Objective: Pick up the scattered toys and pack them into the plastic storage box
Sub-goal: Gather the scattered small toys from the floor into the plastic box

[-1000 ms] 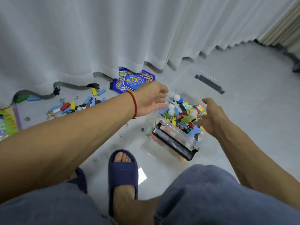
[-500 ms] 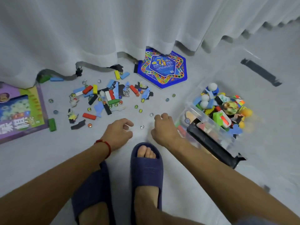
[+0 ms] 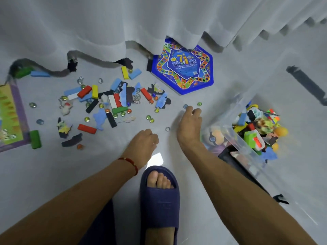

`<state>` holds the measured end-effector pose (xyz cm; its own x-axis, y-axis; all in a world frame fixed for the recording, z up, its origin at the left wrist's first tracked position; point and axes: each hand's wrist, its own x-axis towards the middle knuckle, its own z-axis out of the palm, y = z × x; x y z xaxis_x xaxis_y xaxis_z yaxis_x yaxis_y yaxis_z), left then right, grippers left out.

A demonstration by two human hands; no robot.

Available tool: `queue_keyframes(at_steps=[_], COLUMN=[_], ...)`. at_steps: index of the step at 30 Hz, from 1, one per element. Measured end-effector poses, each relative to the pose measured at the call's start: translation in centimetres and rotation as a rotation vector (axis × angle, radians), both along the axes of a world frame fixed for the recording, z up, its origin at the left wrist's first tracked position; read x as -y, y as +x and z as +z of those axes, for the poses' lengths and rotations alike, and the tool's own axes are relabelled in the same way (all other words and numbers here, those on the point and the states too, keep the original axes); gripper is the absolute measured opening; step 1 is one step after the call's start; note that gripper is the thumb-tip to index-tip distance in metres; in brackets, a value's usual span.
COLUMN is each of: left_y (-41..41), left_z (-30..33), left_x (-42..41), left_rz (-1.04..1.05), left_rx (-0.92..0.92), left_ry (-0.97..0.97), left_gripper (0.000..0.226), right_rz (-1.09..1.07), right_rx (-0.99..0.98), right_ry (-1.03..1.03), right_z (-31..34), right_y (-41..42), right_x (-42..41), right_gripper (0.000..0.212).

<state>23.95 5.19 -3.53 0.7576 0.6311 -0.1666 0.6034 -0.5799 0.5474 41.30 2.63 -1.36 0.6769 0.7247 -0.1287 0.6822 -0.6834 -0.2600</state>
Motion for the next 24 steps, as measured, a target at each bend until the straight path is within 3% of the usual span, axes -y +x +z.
queue_keyframes(at_steps=[3,9,15,18,24], left_y=[-1.8,-5.1,-4.6,-4.2,-5.5], left_z=[0.7,1.9,1.6,2.2,2.9], left_x=[-0.2,-1.5,-1.8,-1.3,-1.5], left_rz=[0.185,0.261,0.373,0.376,0.419], left_rx=[0.128,0.114,0.144,0.150,0.172], left_ry=[-0.120,-0.098,-0.101,-0.112,-0.100], left_gripper=[0.008,0.004,0.003,0.004,0.003], right_rz=[-0.210,-0.017,-0.312,-0.466,-0.459], right_rx=[-0.181,-0.059,-0.012,0.033,-0.014], right_ry=[0.123,0.034,0.219,0.215,0.093], right_z=[-0.5,-2.1,-1.0,-1.2,-2.3], right_y=[0.7,2.7,5.7,7.2,8.8], right_x=[-2.7,-5.5,-5.4,-4.9,-5.3], right_gripper=[0.051,0.042,0.038,0.035,0.029])
